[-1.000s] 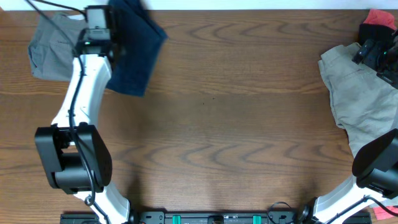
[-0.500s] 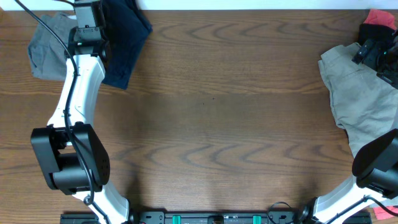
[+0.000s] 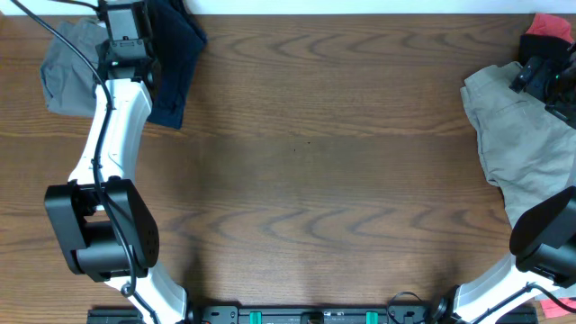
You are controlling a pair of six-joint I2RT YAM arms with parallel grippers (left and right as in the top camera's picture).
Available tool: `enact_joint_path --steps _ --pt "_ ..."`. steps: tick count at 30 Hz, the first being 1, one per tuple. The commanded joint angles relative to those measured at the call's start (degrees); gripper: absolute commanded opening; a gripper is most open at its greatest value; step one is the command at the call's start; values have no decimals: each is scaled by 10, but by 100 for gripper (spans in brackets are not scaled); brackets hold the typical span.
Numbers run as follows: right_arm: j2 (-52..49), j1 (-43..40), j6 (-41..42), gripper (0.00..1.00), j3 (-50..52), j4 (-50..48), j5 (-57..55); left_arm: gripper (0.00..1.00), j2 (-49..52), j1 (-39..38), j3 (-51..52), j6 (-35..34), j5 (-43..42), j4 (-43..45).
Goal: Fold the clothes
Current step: 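Lift the folded navy trousers and carry them to the top-left stack, then lower the navy trousers onto the grey trousers stack and release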
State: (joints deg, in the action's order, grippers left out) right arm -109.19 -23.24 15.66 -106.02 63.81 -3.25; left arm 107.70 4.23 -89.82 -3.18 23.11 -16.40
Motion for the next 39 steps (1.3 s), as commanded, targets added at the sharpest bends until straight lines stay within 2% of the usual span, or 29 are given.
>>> enact_joint_path --steps 1,6,26,39 --pt "1 -4 -7 99 -2 1 -2 6 -13 9 -16 -17 23 13" --pt "1 -4 -7 99 -2 1 -2 6 -24 4 -16 2 35 20" --pt "1 -4 -7 99 -2 0 -2 6 -59 -2 -17 0 35 11" --pt "1 -4 -7 99 -2 1 -2 6 -31 16 -10 -40 35 -2"
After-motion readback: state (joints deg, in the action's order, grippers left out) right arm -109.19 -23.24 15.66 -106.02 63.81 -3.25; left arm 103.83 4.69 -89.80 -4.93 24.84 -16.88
